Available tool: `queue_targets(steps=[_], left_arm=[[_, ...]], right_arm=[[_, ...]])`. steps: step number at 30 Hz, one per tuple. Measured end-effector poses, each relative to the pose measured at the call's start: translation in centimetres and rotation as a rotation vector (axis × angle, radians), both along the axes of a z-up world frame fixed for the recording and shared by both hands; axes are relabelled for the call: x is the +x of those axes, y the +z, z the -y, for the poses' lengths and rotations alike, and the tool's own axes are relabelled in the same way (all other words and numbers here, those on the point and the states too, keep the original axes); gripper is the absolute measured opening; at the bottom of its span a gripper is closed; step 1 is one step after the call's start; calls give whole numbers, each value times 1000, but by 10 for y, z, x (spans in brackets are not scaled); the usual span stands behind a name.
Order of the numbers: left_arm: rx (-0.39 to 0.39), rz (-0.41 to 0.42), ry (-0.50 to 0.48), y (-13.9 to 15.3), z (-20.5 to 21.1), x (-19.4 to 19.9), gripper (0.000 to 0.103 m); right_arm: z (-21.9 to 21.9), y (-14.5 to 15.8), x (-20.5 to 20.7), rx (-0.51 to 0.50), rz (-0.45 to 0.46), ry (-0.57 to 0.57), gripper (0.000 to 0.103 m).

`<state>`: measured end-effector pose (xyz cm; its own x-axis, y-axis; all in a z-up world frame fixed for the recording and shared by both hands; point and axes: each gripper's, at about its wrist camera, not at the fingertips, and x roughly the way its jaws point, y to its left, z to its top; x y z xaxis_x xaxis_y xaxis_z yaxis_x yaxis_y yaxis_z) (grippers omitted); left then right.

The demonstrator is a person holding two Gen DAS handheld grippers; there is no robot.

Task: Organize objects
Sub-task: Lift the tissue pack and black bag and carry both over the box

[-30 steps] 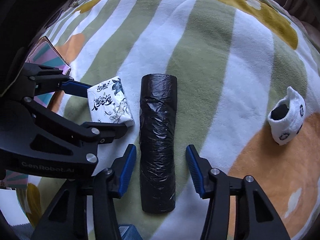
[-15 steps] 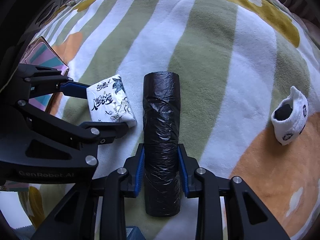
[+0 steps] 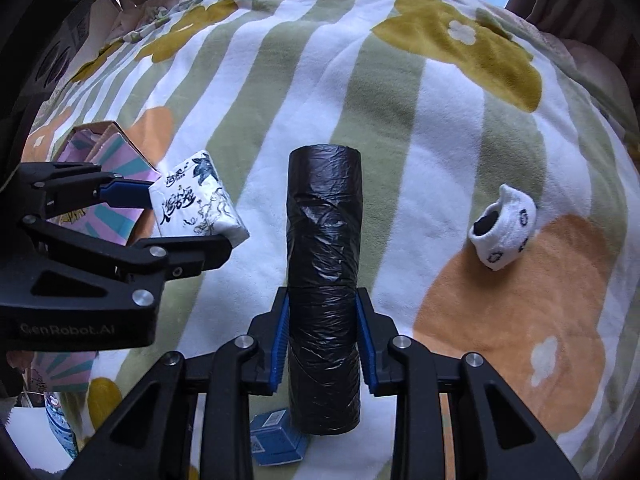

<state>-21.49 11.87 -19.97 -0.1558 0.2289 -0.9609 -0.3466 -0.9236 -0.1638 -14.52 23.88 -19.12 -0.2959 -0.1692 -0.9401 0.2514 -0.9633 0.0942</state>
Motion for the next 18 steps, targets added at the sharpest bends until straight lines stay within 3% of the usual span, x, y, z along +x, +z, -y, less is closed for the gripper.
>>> queue_targets(steps=[8,18], left_arm=[[60,-86,69,84,13,33,63],[88,-164,122,143,35,96,63]], right_arm=[[7,62,21,14,-50,-91,28],[2,127,71,26,-81,-251,28]])
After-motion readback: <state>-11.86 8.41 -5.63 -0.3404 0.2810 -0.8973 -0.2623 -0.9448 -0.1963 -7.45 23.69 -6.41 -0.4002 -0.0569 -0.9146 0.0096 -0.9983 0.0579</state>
